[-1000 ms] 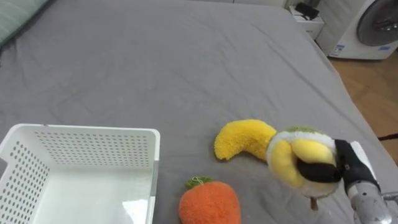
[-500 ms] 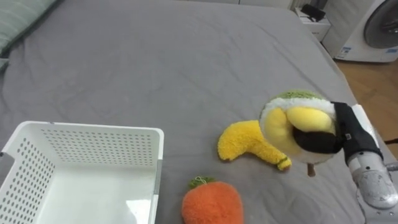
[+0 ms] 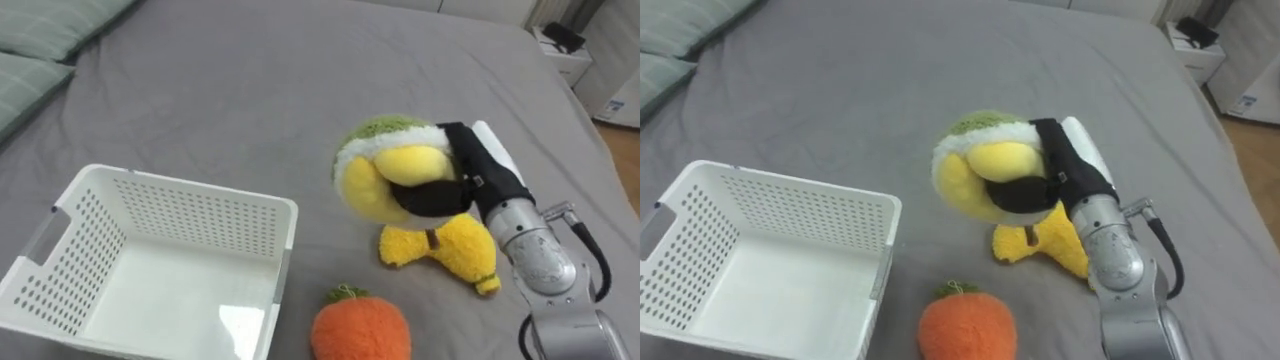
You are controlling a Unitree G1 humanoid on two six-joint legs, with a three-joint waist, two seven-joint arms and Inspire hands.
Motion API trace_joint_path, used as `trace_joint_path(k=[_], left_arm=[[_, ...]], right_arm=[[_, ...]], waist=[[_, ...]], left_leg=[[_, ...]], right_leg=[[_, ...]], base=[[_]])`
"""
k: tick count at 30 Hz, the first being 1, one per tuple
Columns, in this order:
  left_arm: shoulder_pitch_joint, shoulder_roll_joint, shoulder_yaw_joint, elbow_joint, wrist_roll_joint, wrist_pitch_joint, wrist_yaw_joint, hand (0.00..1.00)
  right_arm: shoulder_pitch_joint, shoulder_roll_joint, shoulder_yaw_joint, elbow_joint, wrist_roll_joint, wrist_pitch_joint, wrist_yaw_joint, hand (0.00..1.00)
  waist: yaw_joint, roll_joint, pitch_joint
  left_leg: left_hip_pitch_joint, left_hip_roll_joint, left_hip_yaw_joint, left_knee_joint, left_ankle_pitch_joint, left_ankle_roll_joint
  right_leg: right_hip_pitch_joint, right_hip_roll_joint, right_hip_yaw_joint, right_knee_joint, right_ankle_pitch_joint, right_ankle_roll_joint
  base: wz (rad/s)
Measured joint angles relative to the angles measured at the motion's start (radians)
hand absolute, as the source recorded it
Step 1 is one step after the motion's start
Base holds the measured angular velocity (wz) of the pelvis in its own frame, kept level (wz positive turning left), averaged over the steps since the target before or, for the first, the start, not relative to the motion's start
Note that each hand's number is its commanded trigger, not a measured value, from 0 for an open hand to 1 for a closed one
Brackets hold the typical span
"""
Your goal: Collect toys from the bed
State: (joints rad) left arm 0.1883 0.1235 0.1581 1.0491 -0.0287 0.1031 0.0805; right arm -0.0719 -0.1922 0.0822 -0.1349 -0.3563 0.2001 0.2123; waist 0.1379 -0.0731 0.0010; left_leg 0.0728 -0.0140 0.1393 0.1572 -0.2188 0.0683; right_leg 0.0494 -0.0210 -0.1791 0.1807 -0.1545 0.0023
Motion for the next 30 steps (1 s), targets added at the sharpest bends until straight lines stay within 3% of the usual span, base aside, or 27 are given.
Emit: trace_joint_path(k=[7,13,18,20,21,22,23,24,30], left_arm=[[-0.022,0.001,-0.025,-0.006,-0.01,0.0,-0.001,0.0],[-0.033,0.008,-0.015,-0.006,-0.002,0.003,0.0,0.0],[-0.044,0.006,-0.018,-0.007,-0.002,0.007,-0.003,0.0],[-0.044,0.006,-0.018,-0.008,-0.002,0.011,-0.006,0.0],[-0.044,0.006,-0.021,-0.009,-0.002,0.018,-0.008,0.0],[-0.044,0.006,-0.022,-0.009,-0.002,0.019,-0.01,0.0],[-0.044,0.007,-0.022,-0.01,-0.002,0.02,-0.014,0.0],[-0.045,0.008,-0.022,-0.012,-0.002,0.02,-0.018,0.0],[-0.049,0.008,-0.025,-0.015,0.001,0.02,-0.031,0.0]], right_arm=[[-0.05,0.003,0.07,0.0,0.009,0.01,0.02,1.0],[-0.06,0.009,0.149,0.001,-0.001,0.022,0.049,1.0],[-0.062,0.03,0.18,0.0,0.01,0.042,0.064,1.0],[-0.069,0.032,0.181,0.001,0.027,0.042,0.064,0.89],[-0.076,0.035,0.182,0.002,0.03,0.042,0.063,0.67],[-0.079,0.037,0.183,0.003,0.031,0.042,0.063,0.54],[-0.084,0.037,0.192,0.004,0.034,0.042,0.058,0.13],[-0.085,0.036,0.205,0.004,0.034,0.042,0.055,0.0],[-0.085,0.045,0.27,0.004,0.029,0.042,0.058,0.0]], waist=[[0.043,-0.005,-0.0005],[0.069,-0.022,0.0042],[0.116,-0.02,0.0052],[0.12,-0.02,0.0051],[0.119,-0.02,0.0052],[0.12,-0.019,0.0055],[0.128,-0.019,0.0061],[0.134,-0.018,0.0062],[0.145,-0.018,0.0065]], left_leg=[[-0.012,-0.001,-0.012,0.009,0.0,0.0],[-0.019,-0.004,-0.028,0.011,0.0,0.0],[-0.028,-0.005,-0.042,0.016,0.001,0.0],[-0.034,-0.007,-0.052,0.02,0.001,0.0],[-0.039,-0.009,-0.062,0.023,0.001,0.001],[-0.042,-0.009,-0.064,0.025,0.002,0.001],[-0.045,-0.009,-0.066,0.029,0.002,0.001],[-0.045,-0.01,-0.066,0.03,0.002,0.001],[-0.047,-0.012,-0.074,0.029,0.003,0.003]], right_leg=[[0.0,-0.005,-0.018,-0.014,0.0,0.0],[0.001,-0.004,-0.024,-0.014,0.0,0.0],[0.002,-0.006,-0.044,-0.015,0.0,0.0],[0.001,-0.008,-0.053,-0.015,0.0,0.0],[0.002,-0.01,-0.062,-0.015,0.0,0.0],[0.001,-0.01,-0.066,-0.016,0.0,0.0],[0.001,-0.011,-0.069,-0.017,0.0,0.0],[0.001,-0.011,-0.069,-0.018,0.0,0.0],[0.003,-0.015,-0.083,-0.015,0.0,0.0]], base=[[0.07],[0.05],[0.07],[0.17],[0.2],[0.16],[0.05],[0.0],[0.03]])
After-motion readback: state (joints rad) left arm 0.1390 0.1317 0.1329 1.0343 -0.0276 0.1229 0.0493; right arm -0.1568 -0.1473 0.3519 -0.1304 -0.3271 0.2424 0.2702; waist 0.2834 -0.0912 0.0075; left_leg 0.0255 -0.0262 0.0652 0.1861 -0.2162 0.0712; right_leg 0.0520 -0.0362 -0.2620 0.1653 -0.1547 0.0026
